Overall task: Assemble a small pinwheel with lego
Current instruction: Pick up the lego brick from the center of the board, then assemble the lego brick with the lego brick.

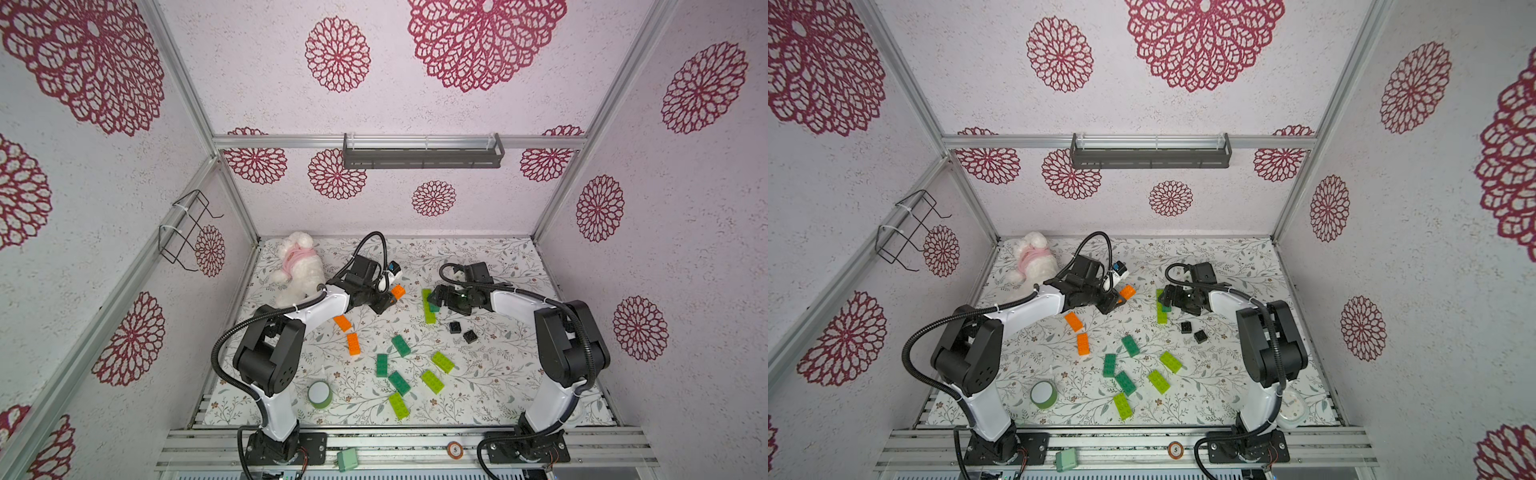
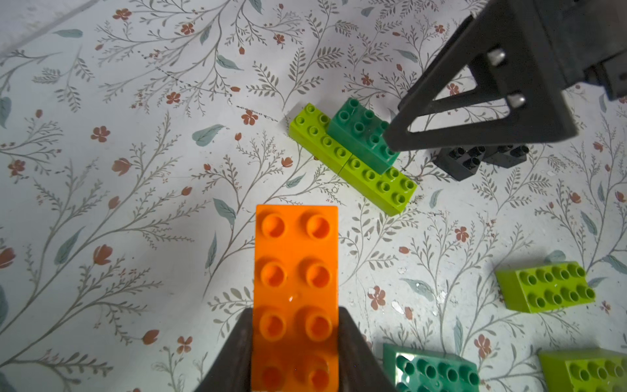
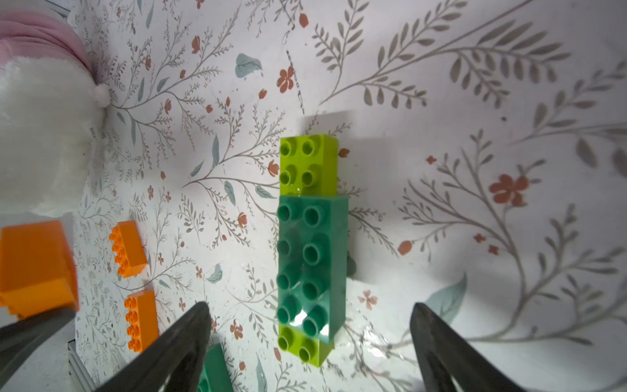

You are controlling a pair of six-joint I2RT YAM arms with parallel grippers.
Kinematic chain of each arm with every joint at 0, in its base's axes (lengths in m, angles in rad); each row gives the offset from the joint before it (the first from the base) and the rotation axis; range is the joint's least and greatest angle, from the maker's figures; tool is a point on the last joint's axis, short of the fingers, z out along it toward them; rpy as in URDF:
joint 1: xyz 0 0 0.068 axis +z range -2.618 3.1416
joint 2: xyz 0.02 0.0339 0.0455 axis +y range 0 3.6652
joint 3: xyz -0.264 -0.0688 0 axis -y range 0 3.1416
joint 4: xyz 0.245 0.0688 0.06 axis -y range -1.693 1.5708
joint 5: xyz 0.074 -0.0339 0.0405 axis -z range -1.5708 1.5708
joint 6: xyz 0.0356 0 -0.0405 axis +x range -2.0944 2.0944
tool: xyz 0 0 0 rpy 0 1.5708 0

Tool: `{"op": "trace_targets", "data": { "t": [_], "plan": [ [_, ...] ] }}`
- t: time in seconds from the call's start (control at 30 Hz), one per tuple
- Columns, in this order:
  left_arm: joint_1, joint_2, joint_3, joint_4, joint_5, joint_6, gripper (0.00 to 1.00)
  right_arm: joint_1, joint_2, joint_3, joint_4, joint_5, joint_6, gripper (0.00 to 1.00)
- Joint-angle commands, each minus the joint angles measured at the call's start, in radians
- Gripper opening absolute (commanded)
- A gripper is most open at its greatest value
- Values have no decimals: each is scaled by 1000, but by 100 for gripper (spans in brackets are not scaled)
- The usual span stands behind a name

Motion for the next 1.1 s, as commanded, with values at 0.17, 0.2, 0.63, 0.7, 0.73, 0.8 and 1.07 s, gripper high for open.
{"op": "trace_targets", "data": {
  "t": [0.17,0.2,0.63,0.7,0.73,0.8,1.07],
  "plan": [
    [-52,-4,-63,-13,-14,48,29,42,95,109,39,-95,23,90],
    [-56,2,-61,-11,-11,54,29,46,104,116,40,-105,23,90],
    [-75,113,88,-113,-25,128,30,47,101,140,22,-63,45,89],
    [-81,123,111,-141,-32,155,30,34,60,113,11,4,57,89],
    [-83,155,128,-162,-34,172,30,22,30,90,17,26,64,90],
    [-84,182,163,-200,-34,197,30,3,-26,46,26,43,67,90],
    [-92,281,305,-288,-37,260,30,-8,-138,-37,-20,-15,21,76]
  ]
}}
